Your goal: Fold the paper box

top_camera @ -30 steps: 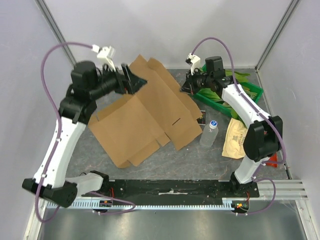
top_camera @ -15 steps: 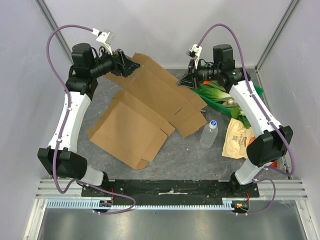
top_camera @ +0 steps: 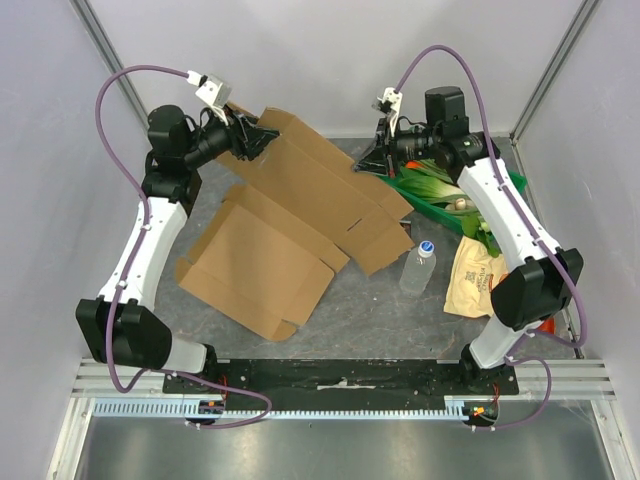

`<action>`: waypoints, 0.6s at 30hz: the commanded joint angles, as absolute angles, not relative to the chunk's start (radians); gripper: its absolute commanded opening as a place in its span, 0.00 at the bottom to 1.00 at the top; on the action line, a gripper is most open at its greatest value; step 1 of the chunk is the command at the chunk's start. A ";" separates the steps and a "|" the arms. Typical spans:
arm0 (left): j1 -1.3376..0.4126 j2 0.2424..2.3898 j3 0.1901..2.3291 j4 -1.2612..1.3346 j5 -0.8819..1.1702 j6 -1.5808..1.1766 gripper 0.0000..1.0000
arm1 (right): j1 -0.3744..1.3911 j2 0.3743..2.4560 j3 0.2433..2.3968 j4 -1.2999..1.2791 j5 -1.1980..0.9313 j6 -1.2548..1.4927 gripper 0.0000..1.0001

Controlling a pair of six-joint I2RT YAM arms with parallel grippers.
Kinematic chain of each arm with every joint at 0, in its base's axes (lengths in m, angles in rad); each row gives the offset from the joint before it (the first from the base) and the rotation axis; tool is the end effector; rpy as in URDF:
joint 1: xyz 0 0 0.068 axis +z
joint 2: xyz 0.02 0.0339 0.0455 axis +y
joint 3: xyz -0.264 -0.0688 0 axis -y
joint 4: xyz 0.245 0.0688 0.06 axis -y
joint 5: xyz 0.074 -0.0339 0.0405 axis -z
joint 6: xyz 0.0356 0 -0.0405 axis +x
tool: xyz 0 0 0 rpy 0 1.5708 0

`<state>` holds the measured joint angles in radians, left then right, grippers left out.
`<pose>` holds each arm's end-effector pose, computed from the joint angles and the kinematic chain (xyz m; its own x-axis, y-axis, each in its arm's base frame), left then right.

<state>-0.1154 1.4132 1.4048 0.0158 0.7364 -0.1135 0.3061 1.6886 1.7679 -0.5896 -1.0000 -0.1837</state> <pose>0.3195 -0.0611 0.4329 -0.0779 -0.0754 -0.9941 0.7484 0.6543 -0.1083 0.3455 0.1406 0.4094 -0.3003 -0.1984 -0.9330 -0.9335 0.2621 0.2447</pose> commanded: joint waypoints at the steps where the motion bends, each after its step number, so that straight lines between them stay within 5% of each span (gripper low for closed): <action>1: -0.117 1.391 1.428 0.110 0.752 -0.115 0.59 | 0.305 1.692 1.807 -0.574 -1.049 -0.193 0.00; 5: -0.117 1.403 1.428 0.150 0.825 -0.144 0.59 | 0.308 1.700 1.809 -0.571 -1.055 -0.192 0.00; 13: -0.124 1.436 1.431 0.160 0.874 -0.153 0.02 | 0.347 1.709 1.795 -0.458 -0.896 -0.103 0.00; 15: -0.130 1.424 1.417 0.172 0.874 -0.132 0.02 | 0.370 1.721 1.792 -0.439 -0.856 -0.077 0.28; 18: -0.132 1.413 1.404 0.190 0.887 -0.130 0.02 | 0.422 1.743 1.787 -0.379 -0.824 -0.072 0.46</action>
